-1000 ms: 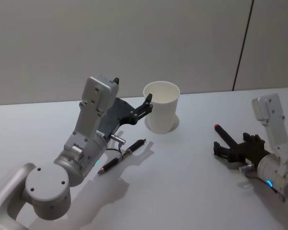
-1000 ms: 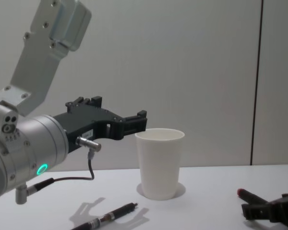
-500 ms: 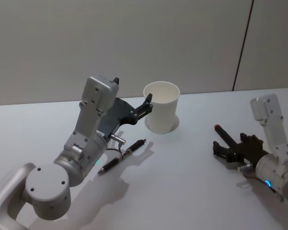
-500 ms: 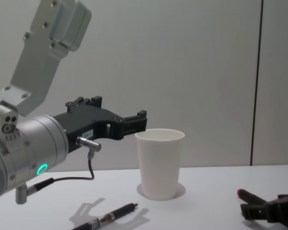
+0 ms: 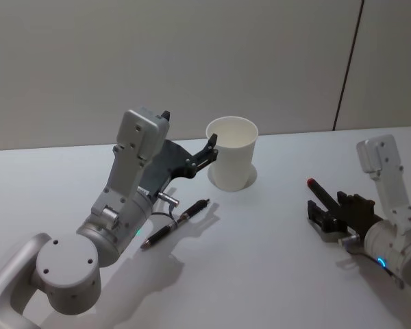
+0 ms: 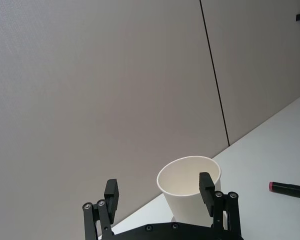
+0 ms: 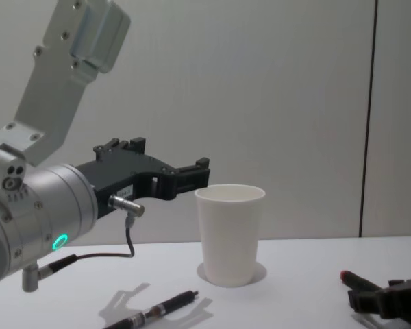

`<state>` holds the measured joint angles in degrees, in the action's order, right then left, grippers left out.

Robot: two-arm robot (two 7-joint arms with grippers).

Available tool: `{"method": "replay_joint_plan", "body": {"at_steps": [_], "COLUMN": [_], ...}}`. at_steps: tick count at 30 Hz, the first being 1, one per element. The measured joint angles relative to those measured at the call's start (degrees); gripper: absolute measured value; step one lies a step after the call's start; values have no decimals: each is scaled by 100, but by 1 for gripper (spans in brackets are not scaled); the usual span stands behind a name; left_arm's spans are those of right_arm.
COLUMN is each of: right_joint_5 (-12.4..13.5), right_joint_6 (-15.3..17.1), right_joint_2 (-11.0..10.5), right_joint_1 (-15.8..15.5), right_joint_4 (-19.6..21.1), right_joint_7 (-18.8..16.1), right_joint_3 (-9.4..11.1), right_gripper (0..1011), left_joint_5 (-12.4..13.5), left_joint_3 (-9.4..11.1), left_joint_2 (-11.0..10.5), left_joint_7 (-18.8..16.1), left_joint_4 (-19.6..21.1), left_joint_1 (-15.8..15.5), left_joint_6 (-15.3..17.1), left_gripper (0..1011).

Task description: Place the pen into the pen holder.

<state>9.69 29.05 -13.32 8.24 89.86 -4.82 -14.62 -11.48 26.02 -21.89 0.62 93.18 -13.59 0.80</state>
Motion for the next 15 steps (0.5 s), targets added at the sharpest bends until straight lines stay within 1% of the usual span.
{"method": "replay_joint_plan", "body": {"at_steps": [12, 15], "right_joint_5": [1, 35], "right_joint_6": [-2, -15], "right_joint_2": [4, 6], "right_joint_1": [-5, -17], "right_joint_4": [-4, 2], "right_joint_7": [3, 26], "right_joint_3": [5, 14], "right_gripper": [589, 567], "left_joint_5": [0, 0], "left_joint_3": [0, 0], "left_joint_2": [0, 0], "left_joint_7": [0, 0], "left_joint_4": [0, 0], "left_joint_1": [0, 0], "left_joint_6": [0, 0], "left_gripper": [1001, 1001]}}
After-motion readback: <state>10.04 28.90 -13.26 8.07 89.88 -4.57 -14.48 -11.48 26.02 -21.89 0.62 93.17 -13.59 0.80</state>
